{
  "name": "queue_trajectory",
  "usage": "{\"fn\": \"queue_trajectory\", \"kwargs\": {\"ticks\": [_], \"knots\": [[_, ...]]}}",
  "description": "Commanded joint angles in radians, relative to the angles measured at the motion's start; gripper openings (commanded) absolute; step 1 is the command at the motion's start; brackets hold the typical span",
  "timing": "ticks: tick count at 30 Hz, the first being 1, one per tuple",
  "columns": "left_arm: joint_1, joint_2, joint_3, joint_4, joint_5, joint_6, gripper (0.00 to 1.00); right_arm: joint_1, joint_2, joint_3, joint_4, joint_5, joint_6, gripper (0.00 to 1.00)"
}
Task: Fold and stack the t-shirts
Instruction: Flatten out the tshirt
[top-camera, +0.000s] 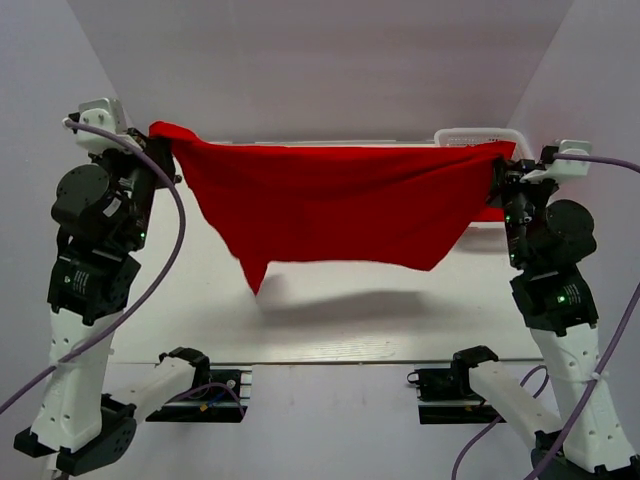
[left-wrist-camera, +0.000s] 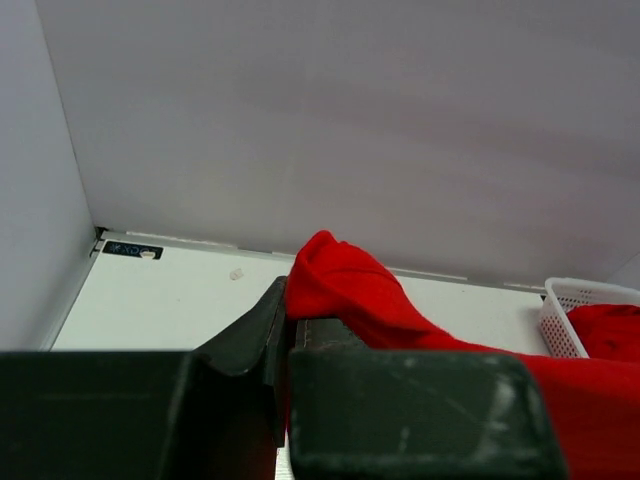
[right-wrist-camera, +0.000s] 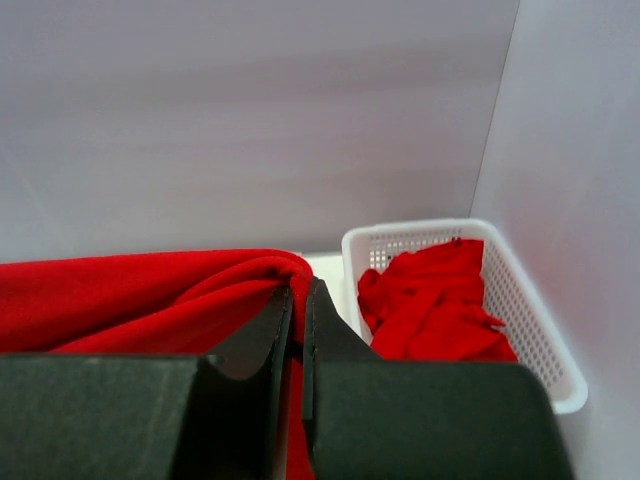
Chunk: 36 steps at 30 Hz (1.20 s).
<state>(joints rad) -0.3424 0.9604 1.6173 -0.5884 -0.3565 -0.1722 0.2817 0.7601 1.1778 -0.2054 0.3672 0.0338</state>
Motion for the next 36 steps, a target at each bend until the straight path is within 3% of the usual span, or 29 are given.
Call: {"fn": "queue_trajectory", "kwargs": {"ticks": [1,4,7,10,13,14,15,16,18,19,20,24,28,36], "knots": [[0.005,0.087,0.009,0.007,-0.006,0.028,0.0,-0.004,0.025,0.029,0.06,0.0,-0.029,0.0],[0.005,0.19,-0.039,0.05,0.016,0.017,0.0,-0.004,0.105,-0.027,0.109,-0.082,-0.02,0.0],[0.005,0.294,-0.095,0.081,0.002,-0.022,0.0,-0.007,0.291,-0.053,0.147,-0.12,0.012,0.0],[0.028,0.501,-0.096,0.081,-0.018,-0.032,0.0,-0.009,0.508,-0.035,0.192,-0.12,0.023,0.0],[0.055,0.775,0.015,0.058,0.019,-0.041,0.0,-0.016,0.734,0.052,0.254,-0.122,0.0,0.0],[0.072,0.852,0.117,0.018,0.033,-0.052,0.05,-0.021,0.783,0.086,0.239,-0.11,0.002,0.0],[0.072,0.924,0.175,-0.003,0.042,-0.052,0.4,-0.021,0.92,0.161,0.227,-0.099,0.002,0.07],[0.089,1.054,0.237,-0.026,0.063,-0.052,0.63,-0.032,0.967,0.24,0.212,-0.088,-0.002,0.45],[0.102,1.152,0.416,-0.094,0.076,-0.052,1.0,-0.033,1.123,0.373,0.108,-0.077,0.002,0.8],[0.111,1.185,0.455,-0.094,0.085,-0.038,1.0,-0.038,1.152,0.42,0.04,-0.082,0.002,0.89],[0.12,1.219,0.498,-0.081,0.105,-0.017,1.0,-0.039,1.198,0.528,-0.007,-0.085,0.012,0.9],[0.131,1.181,0.468,-0.047,0.145,-0.004,1.0,-0.035,1.22,0.551,-0.04,-0.129,0.028,0.9],[0.14,1.043,0.314,-0.047,0.134,-0.027,1.0,-0.038,1.106,0.452,-0.064,-0.148,0.049,0.9],[0.128,0.643,-0.262,-0.085,0.198,-0.263,1.0,-0.036,0.851,0.098,-0.152,-0.232,0.208,0.9]]}}
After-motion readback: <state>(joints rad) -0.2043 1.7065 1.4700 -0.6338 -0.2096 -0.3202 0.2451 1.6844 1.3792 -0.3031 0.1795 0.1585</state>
